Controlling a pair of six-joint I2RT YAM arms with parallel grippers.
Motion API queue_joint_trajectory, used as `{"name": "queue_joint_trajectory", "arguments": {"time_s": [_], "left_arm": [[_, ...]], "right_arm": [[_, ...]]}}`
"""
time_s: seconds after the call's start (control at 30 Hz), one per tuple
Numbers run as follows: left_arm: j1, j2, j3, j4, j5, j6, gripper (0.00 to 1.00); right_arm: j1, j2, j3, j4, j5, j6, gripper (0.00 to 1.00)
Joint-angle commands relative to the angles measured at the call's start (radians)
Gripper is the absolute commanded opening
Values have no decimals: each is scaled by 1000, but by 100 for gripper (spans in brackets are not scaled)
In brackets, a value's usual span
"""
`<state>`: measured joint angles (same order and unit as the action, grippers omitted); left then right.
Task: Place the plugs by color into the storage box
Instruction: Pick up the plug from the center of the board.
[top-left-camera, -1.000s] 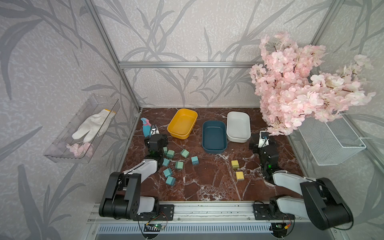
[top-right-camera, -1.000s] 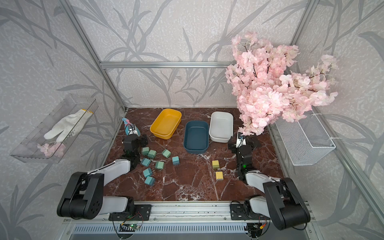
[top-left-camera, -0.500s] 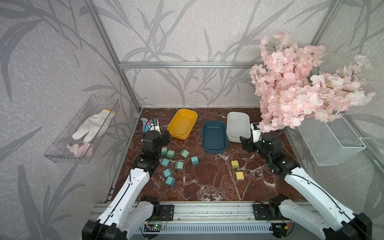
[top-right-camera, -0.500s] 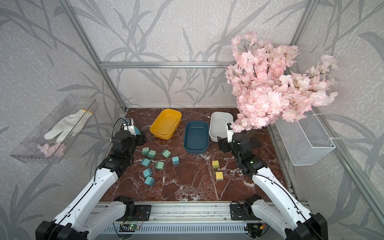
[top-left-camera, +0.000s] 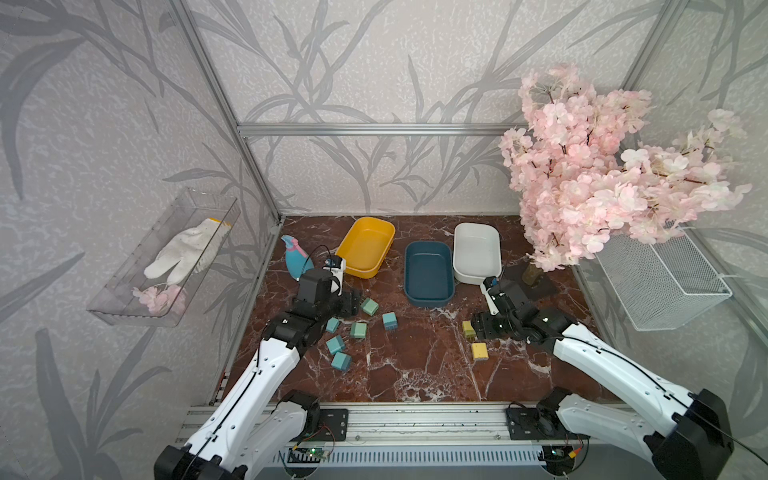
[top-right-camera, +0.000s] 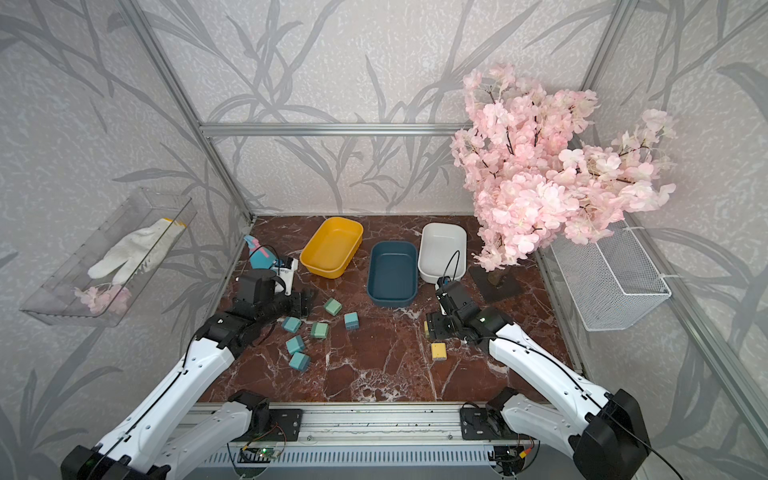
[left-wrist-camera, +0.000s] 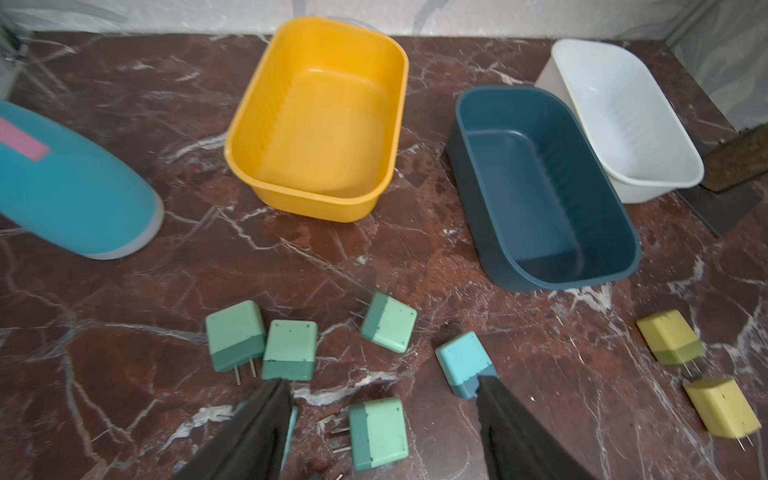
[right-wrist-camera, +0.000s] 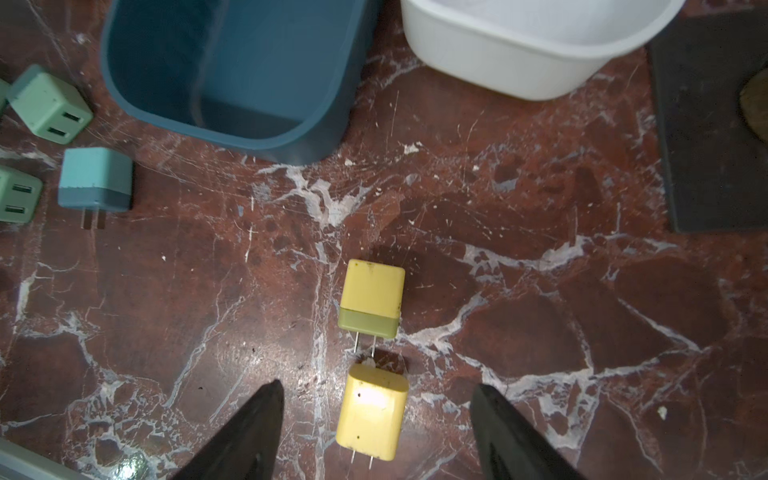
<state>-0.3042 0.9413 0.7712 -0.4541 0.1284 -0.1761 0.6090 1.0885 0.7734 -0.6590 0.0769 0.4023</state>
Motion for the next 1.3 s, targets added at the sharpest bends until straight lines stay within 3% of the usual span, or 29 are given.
{"name": "queue_joint_trajectory", "arguments": {"time_s": [0.0, 0.57, 1.07, 1.27], "left_arm": [[-20, 45, 48, -39, 70, 6, 73], [-39, 153, 84, -31, 140, 34, 72], [-47, 169, 116, -26, 173, 32, 72], [-48, 172, 131, -36, 179, 53, 72]], "right_arm": [[5, 42, 10, -32, -15, 28, 76], [-3, 336, 44, 83, -48, 24, 66], [-9, 460, 83, 128, -55, -5, 61], [-8, 481, 112, 100, -46, -8, 55]]}}
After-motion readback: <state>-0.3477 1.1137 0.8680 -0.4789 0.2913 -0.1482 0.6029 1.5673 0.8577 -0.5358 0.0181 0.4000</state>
